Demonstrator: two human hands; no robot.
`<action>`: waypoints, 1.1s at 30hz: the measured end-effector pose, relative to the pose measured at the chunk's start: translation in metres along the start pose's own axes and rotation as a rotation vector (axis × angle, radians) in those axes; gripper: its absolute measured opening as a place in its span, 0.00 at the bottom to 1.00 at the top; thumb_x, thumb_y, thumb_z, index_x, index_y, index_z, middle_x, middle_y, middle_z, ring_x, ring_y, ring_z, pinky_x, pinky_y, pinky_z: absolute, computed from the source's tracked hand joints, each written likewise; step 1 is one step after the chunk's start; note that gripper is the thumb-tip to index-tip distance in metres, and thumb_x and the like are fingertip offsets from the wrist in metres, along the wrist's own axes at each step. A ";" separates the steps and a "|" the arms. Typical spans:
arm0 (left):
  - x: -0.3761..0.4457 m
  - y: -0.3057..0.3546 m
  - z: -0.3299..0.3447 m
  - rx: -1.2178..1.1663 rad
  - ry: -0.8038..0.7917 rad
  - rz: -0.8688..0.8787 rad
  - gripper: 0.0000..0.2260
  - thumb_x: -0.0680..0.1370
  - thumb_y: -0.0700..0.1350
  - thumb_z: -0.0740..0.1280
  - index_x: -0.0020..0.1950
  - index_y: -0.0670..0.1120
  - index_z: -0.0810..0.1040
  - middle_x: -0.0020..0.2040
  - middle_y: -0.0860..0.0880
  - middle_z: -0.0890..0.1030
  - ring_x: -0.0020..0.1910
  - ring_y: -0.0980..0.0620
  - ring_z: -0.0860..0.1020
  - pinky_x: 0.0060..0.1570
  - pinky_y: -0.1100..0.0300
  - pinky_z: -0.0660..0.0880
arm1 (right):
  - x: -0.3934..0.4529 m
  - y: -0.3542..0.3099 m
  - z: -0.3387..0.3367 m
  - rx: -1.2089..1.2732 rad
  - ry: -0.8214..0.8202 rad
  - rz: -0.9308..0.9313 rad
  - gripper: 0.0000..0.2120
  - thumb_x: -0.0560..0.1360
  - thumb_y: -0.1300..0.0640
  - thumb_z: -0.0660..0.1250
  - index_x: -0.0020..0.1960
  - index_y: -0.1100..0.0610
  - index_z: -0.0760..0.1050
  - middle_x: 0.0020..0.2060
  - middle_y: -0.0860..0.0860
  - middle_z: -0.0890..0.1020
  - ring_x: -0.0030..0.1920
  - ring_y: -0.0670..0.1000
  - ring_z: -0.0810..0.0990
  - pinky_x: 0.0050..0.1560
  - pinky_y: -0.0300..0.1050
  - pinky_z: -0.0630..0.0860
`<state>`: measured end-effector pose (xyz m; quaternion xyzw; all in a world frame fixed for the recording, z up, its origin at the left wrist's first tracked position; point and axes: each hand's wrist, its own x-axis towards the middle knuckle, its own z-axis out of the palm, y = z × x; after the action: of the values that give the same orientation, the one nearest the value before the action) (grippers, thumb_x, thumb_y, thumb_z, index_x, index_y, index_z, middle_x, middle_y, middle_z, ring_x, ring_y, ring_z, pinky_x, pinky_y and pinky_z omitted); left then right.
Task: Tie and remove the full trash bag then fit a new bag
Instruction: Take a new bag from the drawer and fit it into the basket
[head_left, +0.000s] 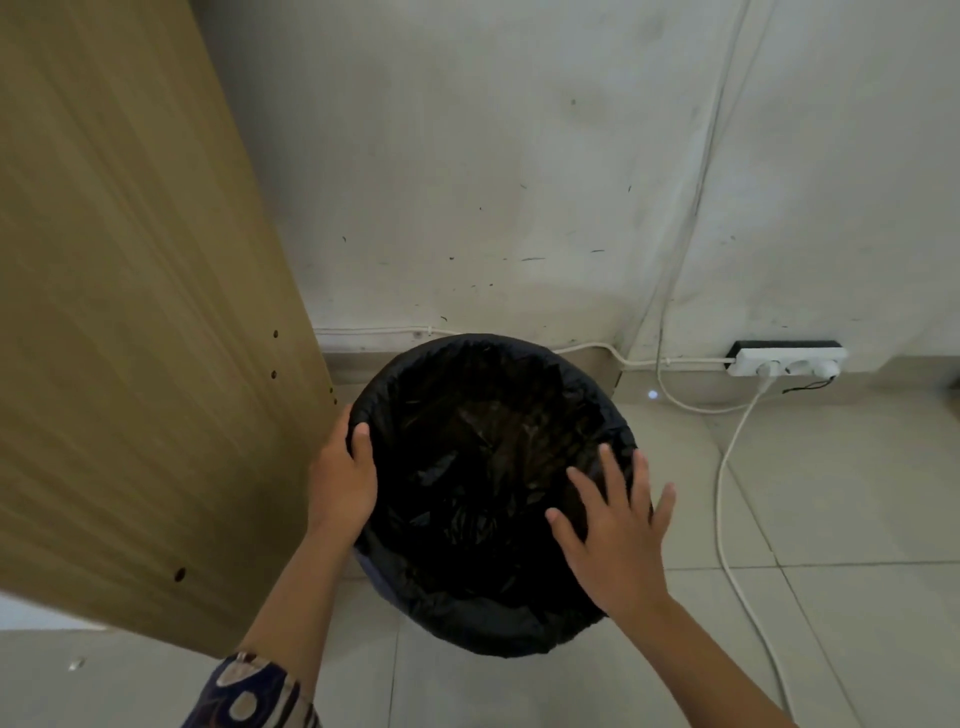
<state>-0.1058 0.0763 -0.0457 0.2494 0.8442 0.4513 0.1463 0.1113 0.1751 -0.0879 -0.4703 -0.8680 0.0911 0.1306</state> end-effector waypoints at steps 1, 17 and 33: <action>0.000 0.000 0.000 -0.002 0.006 -0.006 0.19 0.81 0.48 0.51 0.72 0.46 0.63 0.69 0.45 0.70 0.67 0.45 0.68 0.65 0.52 0.65 | 0.000 0.002 -0.002 0.054 0.003 0.085 0.24 0.75 0.41 0.54 0.66 0.52 0.68 0.72 0.58 0.62 0.72 0.59 0.48 0.70 0.62 0.45; -0.018 -0.029 0.017 -0.128 0.073 -0.232 0.18 0.81 0.45 0.54 0.71 0.44 0.64 0.70 0.43 0.69 0.69 0.42 0.66 0.69 0.47 0.63 | 0.019 0.029 -0.016 0.627 0.099 0.319 0.17 0.78 0.66 0.56 0.66 0.61 0.67 0.63 0.57 0.73 0.63 0.55 0.71 0.62 0.40 0.64; -0.044 -0.021 0.001 0.110 -0.014 -0.198 0.26 0.79 0.55 0.53 0.75 0.47 0.54 0.74 0.42 0.61 0.72 0.41 0.60 0.69 0.46 0.61 | 0.017 0.020 -0.015 0.158 -0.061 0.150 0.24 0.79 0.45 0.50 0.71 0.53 0.60 0.75 0.53 0.54 0.74 0.58 0.50 0.72 0.54 0.49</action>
<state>-0.0751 0.0428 -0.0625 0.1756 0.8872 0.3858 0.1823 0.1228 0.2006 -0.0767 -0.5193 -0.8240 0.1830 0.1335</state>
